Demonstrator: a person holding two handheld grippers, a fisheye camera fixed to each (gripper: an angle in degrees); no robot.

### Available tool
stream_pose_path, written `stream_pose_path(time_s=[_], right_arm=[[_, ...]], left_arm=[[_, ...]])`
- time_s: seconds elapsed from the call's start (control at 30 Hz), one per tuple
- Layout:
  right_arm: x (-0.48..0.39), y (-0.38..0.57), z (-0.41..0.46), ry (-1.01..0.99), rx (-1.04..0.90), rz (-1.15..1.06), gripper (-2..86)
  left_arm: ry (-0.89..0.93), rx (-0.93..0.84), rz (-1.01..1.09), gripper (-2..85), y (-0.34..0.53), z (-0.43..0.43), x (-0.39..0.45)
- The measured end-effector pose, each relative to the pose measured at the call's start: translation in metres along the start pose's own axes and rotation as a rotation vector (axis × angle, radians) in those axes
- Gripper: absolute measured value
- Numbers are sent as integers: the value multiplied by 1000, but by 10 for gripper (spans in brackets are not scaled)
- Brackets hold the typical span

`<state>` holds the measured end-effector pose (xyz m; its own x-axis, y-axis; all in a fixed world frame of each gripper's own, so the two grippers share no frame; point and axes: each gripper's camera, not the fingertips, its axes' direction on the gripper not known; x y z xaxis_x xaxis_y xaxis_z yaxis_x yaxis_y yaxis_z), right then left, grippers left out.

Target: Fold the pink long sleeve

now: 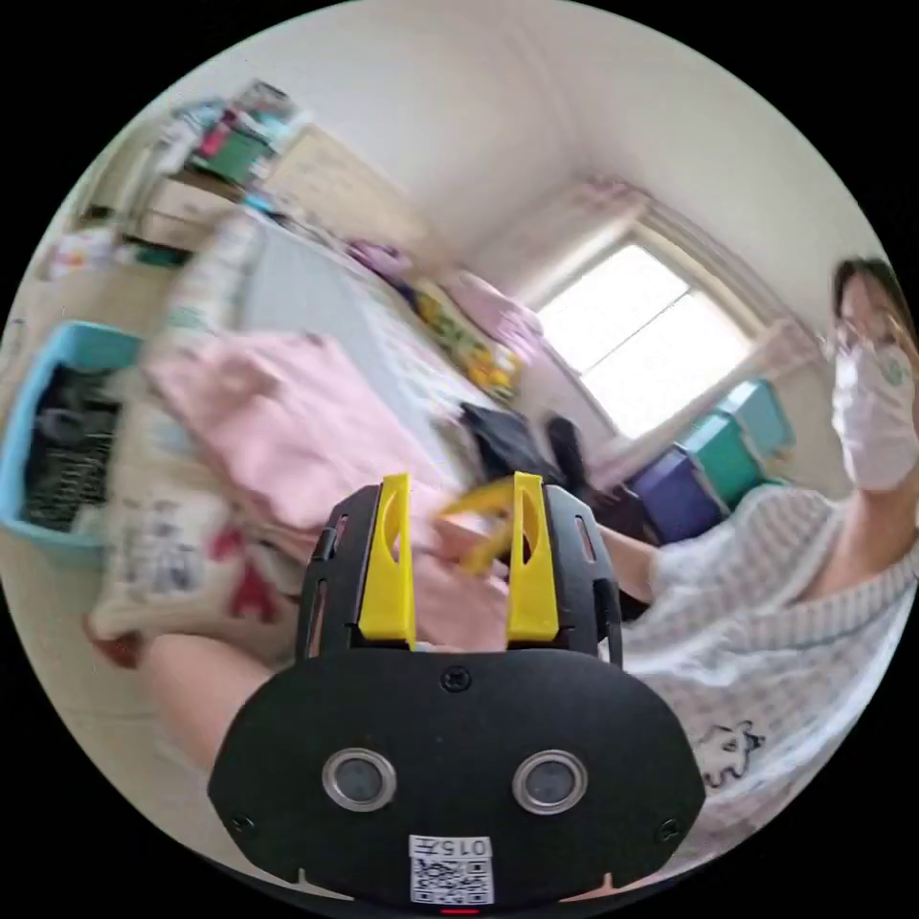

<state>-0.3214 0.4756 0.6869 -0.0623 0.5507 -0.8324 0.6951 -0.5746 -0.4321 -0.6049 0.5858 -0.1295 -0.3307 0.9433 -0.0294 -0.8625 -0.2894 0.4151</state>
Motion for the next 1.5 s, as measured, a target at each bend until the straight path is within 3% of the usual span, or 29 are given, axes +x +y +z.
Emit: stream_pose_path(time_s=[0.07,0.17,0.23,0.33,0.43,0.5,0.67,0.77,0.93,1.03,1.2,1.3,1.5], right_arm=[[-1,15,-6,70,-12,43,180],[8,47,-33,93,35,167,175],[17,72,-53,134,45,254,185],[33,143,-98,162,113,475,185],[54,242,-124,-22,254,778,185],[72,307,-116,-290,380,992,188],[97,382,-84,-593,658,1291,236],[107,373,-78,-727,750,1256,233],[113,357,-115,-770,887,1204,162],[110,348,-153,-664,871,1166,116],[110,301,-244,-419,813,1044,90],[122,260,-312,-290,806,889,87],[210,166,-407,-23,637,787,89]], left_arm=[[-83,4,-37,171,-28,7,-32],[-51,-112,-84,176,-64,59,-78],[-98,-201,-171,178,-77,89,-110],[-139,-166,-378,182,-77,101,-166],[-101,-147,-510,184,-67,111,-198],[-131,-97,-578,186,-67,118,-213],[-144,55,-712,192,-87,122,-233],[-97,-73,-705,201,-106,158,-237],[-331,-245,-559,149,-130,179,-212],[-361,-272,-503,106,-129,178,-200],[-252,-241,-477,8,-119,155,-188],[-87,-72,-529,-3,-101,106,-184],[-31,-52,-406,-7,-7,33,-105]])
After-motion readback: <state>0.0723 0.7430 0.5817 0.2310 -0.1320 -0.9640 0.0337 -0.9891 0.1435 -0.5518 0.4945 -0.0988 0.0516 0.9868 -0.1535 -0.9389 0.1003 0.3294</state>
